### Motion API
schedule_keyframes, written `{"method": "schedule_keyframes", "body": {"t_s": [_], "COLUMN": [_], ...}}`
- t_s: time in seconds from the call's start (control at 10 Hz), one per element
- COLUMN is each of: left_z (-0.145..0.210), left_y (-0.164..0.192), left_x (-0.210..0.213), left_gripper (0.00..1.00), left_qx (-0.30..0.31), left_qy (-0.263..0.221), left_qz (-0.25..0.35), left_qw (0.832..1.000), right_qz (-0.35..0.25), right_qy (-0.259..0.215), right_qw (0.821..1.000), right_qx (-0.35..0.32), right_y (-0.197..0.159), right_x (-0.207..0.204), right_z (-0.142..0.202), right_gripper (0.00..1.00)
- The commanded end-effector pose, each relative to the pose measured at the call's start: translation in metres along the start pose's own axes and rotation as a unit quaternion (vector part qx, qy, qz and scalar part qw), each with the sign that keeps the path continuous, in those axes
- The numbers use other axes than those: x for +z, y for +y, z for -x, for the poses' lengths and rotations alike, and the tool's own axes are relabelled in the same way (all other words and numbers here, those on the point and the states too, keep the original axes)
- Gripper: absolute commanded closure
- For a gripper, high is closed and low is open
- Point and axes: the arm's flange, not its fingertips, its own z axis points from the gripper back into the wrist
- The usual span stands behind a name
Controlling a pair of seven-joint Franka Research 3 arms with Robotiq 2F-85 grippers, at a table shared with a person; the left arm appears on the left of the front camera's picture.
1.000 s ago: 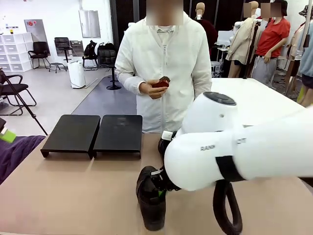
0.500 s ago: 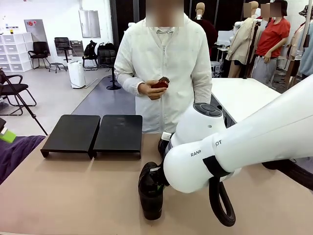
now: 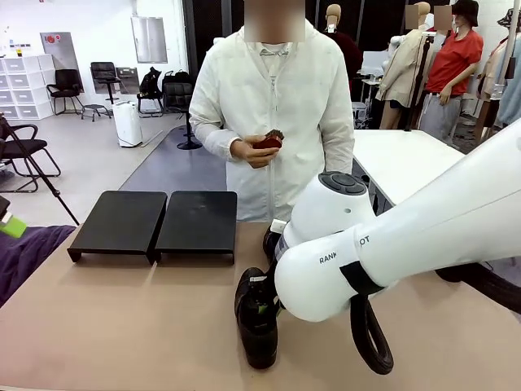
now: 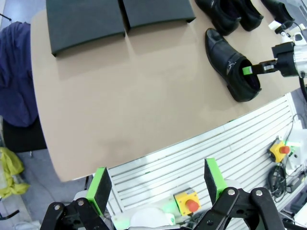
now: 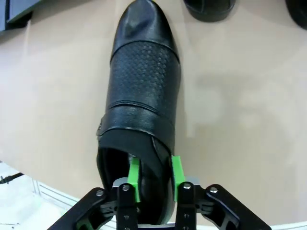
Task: Organize the shoes by placing them on the stand.
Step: Pick up one Shoe and place it in the middle of the table.
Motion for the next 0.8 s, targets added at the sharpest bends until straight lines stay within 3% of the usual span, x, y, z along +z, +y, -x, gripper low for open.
{"method": "schedule_keyframes", "body": {"t_s": [0.0,0.2,0.4,0.6,0.7], "left_z": [0.001,0.001,0.001,0.001,0.001], "left_y": [0.000,0.000,0.000,0.000,0.000], "left_x": [0.001,0.001,0.001,0.001,0.001], "left_gripper": [0.00,0.00,0.00,0.00,0.00], "left_qx": [-0.002,-0.002,-0.002,-0.002,-0.002], "left_qy": [0.000,0.000,0.000,0.000,0.000], "left_qz": [0.006,0.006,0.006,0.006,0.006], "left_qw": [1.000,1.000,1.000,1.000,1.000], "right_qz": [-0.029,-0.013,0.017,-0.018,-0.052], "right_qy": [0.026,0.068,0.106,0.143,0.144], "right_qw": [0.999,0.997,0.991,0.982,0.984], "right_qx": [-0.009,0.017,0.074,0.125,0.092], "right_y": [0.001,-0.025,-0.087,-0.166,-0.205], "right_x": [0.024,0.080,0.156,0.242,0.278], "right_z": [-0.004,-0.008,-0.013,-0.010,-0.010], "right_gripper": [0.00,0.00,0.00,0.00,0.00]}}
